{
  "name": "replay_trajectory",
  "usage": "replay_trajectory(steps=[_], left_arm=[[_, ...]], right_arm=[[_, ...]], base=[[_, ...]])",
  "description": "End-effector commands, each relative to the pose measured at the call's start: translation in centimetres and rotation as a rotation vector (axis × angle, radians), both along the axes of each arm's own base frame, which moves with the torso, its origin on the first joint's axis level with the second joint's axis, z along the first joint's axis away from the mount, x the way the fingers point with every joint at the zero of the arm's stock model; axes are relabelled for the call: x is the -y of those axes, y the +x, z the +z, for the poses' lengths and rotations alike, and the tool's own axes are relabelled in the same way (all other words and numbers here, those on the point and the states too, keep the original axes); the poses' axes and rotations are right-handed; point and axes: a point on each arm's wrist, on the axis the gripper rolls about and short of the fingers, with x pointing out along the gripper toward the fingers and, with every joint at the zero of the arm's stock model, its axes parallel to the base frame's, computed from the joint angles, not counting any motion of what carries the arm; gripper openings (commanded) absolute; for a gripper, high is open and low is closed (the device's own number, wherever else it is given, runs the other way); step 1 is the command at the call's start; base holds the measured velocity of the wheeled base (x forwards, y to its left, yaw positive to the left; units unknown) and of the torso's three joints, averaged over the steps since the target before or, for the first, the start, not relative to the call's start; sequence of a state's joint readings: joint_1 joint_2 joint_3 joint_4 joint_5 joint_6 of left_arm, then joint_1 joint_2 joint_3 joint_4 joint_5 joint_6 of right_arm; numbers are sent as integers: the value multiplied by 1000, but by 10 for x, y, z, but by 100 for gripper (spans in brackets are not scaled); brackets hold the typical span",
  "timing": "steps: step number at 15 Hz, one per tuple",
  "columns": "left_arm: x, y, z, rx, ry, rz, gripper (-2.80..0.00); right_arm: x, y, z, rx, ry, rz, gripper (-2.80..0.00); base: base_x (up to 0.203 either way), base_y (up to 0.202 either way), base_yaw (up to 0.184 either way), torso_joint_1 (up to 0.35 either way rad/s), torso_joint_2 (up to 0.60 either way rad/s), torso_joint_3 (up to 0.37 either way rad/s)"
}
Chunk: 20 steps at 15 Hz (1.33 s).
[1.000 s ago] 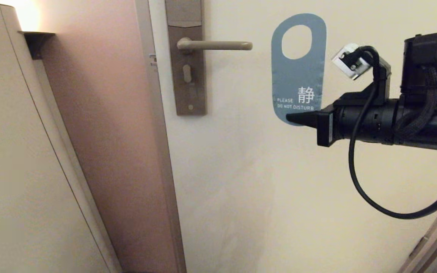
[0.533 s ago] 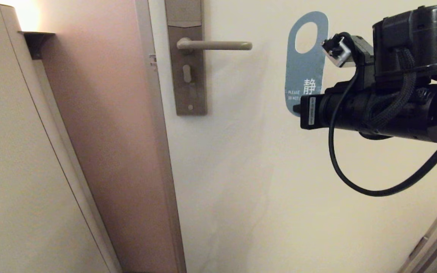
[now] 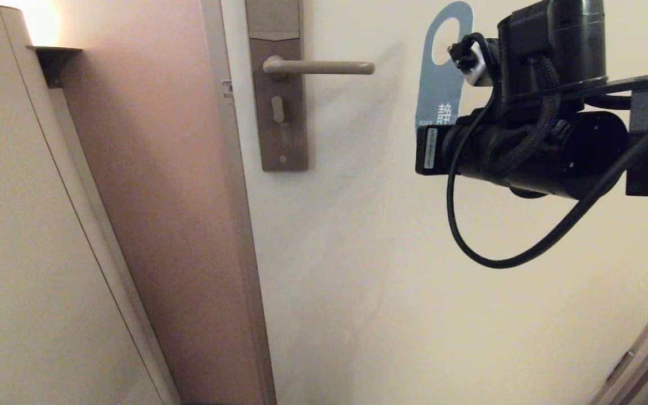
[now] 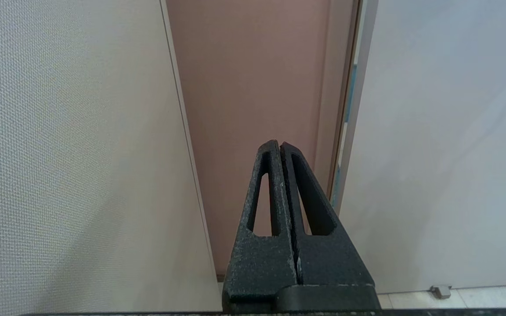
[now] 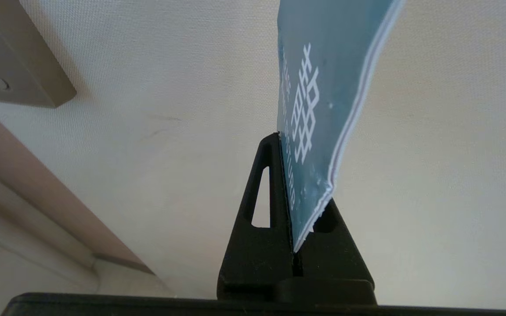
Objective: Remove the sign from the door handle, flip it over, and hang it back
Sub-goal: Hang the sign back with the other side facing out
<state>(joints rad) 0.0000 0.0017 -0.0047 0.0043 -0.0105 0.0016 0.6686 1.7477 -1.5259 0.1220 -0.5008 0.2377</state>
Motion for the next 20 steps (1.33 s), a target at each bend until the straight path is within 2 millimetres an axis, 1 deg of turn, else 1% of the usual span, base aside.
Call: replay_trajectory(steps=[1, 5, 9, 11, 20], left_arm=[[0, 0, 0, 0, 0, 0, -280], [0, 0, 0, 0, 0, 0, -280], [0, 0, 0, 0, 0, 0, -280], [0, 0, 0, 0, 0, 0, -280], [0, 0, 0, 0, 0, 0, -280]], right_arm=[[-8, 5, -6, -10, -9, -7, -280], [-19, 4, -5, 7, -9, -29, -280], [-28, -4, -5, 10, -10, 0, -280], [-33, -8, -6, 9, -17, 2, -280], [-55, -10, -16, 13, -15, 34, -280]], base=[[0, 0, 0, 0, 0, 0], [0, 0, 0, 0, 0, 0], [0, 0, 0, 0, 0, 0], [0, 0, 0, 0, 0, 0], [0, 0, 0, 0, 0, 0]])
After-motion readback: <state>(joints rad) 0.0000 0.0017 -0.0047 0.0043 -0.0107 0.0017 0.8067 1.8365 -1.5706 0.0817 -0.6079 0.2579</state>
